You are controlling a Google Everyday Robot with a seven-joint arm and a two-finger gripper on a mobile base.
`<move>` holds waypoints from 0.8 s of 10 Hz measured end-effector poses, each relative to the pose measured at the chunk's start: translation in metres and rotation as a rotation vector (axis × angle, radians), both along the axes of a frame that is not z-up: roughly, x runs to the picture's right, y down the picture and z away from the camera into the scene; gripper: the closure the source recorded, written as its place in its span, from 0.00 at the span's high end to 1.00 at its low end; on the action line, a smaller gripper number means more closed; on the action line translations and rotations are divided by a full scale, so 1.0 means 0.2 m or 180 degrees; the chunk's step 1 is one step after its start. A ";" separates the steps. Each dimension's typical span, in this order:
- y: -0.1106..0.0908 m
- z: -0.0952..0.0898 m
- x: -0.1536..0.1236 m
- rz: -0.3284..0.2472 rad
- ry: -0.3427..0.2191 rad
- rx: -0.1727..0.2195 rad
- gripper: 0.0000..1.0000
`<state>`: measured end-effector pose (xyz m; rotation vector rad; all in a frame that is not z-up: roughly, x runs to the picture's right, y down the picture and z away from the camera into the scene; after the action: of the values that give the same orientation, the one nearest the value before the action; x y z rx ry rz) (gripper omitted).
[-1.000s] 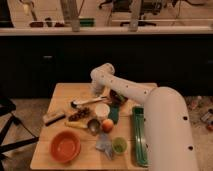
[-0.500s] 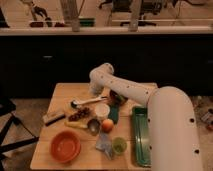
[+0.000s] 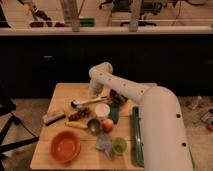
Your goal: Place brush in red bowl
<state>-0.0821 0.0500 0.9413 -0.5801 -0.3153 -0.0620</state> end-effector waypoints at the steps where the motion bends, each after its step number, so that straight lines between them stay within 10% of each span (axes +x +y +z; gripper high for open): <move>1: 0.00 0.00 0.00 -0.0013 -0.0004 -0.0014 0.70; 8: 0.04 0.05 -0.01 -0.0107 -0.0034 -0.0125 0.80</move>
<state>-0.0849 0.0576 0.9511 -0.6242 -0.3176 -0.0915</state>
